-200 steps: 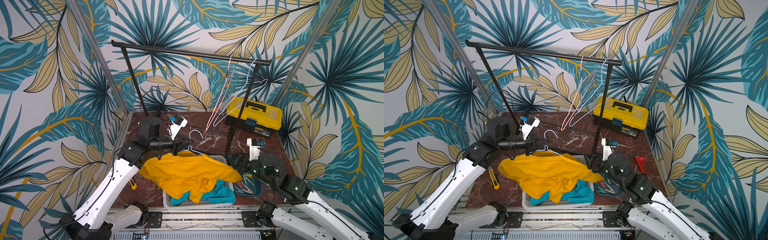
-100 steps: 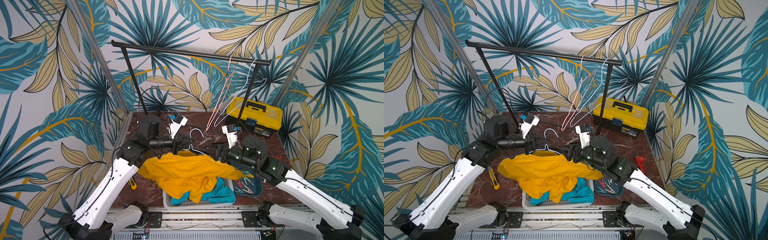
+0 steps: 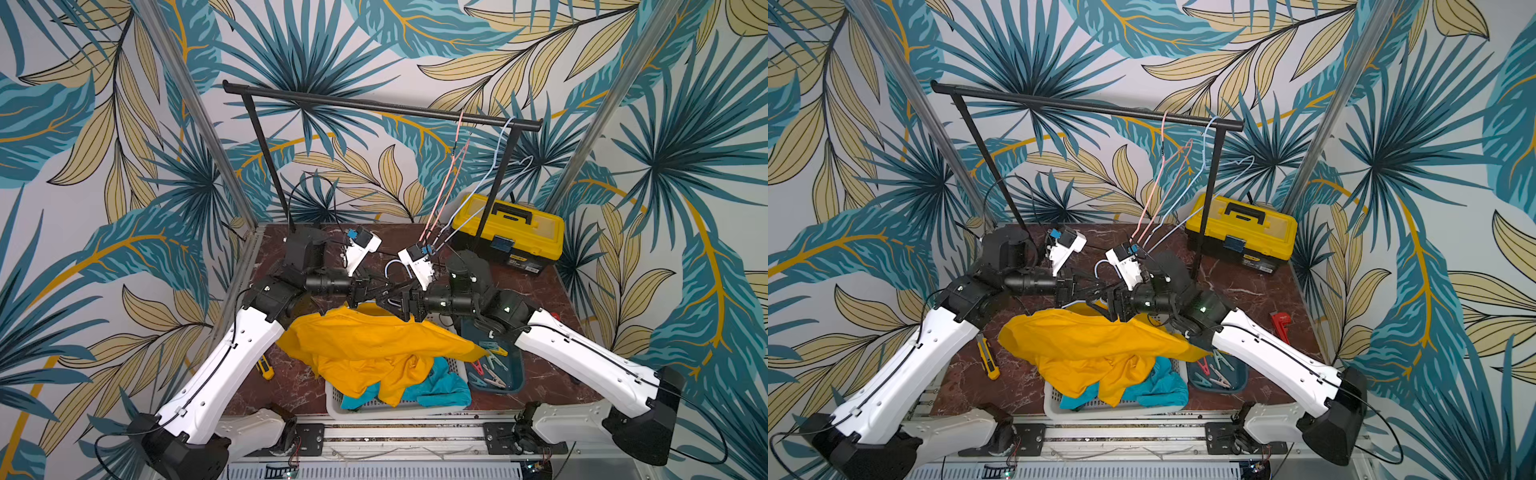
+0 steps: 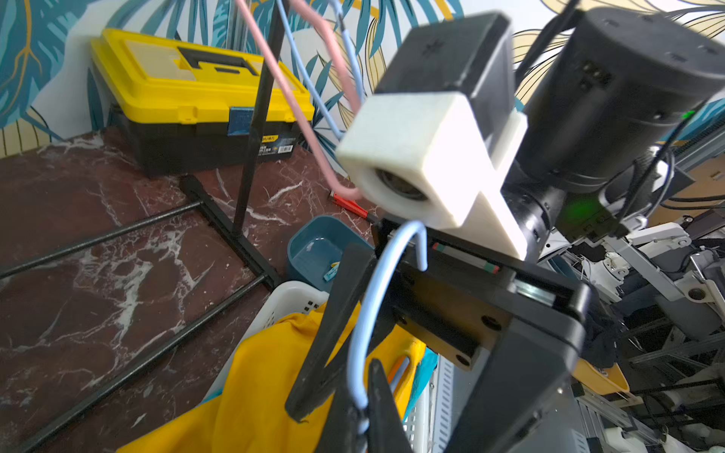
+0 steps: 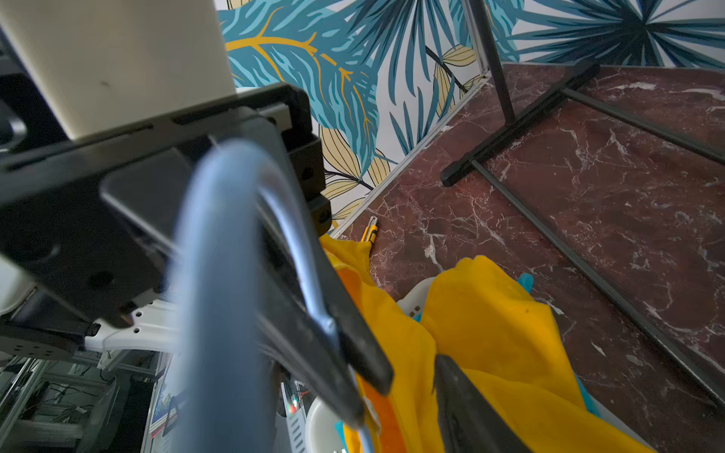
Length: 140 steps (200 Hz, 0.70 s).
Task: Remove the clothespins securing t-shirts to the hanger
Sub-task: Adjust the hanger.
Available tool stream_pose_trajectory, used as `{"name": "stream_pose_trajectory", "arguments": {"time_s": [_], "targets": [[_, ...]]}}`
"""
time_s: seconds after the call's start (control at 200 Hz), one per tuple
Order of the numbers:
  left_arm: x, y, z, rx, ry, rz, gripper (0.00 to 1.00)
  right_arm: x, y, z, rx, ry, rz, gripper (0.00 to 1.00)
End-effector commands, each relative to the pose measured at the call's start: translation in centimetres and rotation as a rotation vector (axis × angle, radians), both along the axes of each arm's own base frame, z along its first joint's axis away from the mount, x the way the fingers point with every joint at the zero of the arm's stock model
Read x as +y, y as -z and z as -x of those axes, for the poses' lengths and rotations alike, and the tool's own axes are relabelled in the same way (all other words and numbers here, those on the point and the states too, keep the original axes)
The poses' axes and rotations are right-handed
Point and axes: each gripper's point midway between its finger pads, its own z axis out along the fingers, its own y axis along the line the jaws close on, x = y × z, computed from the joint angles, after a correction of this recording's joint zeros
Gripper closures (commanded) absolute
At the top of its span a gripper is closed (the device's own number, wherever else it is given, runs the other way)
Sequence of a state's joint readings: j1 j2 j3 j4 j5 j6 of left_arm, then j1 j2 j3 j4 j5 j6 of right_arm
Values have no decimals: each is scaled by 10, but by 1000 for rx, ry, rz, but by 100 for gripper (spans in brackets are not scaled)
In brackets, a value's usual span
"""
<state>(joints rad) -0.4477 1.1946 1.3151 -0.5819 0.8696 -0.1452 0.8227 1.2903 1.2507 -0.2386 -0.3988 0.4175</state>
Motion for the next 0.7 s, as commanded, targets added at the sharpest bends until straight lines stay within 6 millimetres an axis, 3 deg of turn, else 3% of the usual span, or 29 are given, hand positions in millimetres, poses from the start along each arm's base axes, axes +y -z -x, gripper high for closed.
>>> {"name": "stream_pose_trajectory", "arguments": {"time_s": [0.0,0.125,0.16,0.275,0.571,0.696], "targets": [[-5,-25,1,-51,48,50,100,-1,-4,12,2,-43,-13,42],[-12,-27,-1,-20,79,65,100,1,-4,12,8,-41,-23,52],[-13,-27,-2,-13,80,64,98,4,-12,10,-22,-46,-53,55],[-15,-25,-6,4,69,59,95,5,-7,6,-22,-36,-33,67],[-18,-32,5,-34,55,53,87,0,-8,9,-43,-25,-77,88],[-17,-35,2,-34,23,50,73,-8,-7,12,-75,-7,-85,100]]}}
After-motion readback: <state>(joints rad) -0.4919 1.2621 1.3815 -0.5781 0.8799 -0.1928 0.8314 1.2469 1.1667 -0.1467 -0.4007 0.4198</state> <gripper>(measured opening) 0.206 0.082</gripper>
